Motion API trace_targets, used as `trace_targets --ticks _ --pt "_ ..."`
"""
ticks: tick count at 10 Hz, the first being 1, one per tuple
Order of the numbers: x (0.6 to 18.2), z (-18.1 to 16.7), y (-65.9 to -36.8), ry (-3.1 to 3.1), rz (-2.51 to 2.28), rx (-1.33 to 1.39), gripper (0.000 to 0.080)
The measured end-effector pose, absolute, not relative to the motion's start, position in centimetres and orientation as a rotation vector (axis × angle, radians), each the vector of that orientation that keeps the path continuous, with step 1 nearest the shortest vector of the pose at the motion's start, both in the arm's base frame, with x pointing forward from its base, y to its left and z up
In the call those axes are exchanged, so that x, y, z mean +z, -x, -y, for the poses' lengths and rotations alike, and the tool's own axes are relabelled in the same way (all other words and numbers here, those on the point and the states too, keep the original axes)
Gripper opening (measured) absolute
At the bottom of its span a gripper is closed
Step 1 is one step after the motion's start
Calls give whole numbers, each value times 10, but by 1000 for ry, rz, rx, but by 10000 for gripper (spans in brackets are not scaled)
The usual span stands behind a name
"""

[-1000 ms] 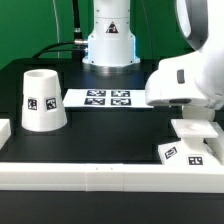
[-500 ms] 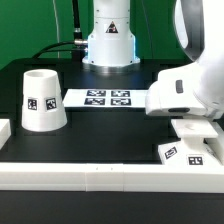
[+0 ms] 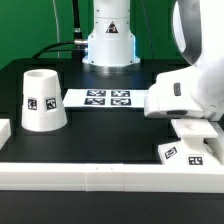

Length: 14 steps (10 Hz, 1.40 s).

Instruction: Assemble lamp

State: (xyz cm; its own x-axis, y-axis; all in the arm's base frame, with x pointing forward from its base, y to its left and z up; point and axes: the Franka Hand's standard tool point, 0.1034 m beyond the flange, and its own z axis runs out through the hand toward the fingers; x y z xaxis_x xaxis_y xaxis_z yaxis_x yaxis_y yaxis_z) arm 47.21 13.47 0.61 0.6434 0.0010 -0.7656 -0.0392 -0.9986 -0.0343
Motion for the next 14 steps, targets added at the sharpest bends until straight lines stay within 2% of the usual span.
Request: trace_targets --ticks 4,6,7,10,11,14 --pt "8 -130 -475 2795 -8 1294 574" --pt "20 -123 -482 2786 19 1267 576" --pt "29 -117 -487 2774 60 1251 576" --pt "85 -96 -515 2765 95 1185 576" --pt "96 -96 -521 2780 96 1148 576" --pt "90 -97 -526 2802 92 1092 576"
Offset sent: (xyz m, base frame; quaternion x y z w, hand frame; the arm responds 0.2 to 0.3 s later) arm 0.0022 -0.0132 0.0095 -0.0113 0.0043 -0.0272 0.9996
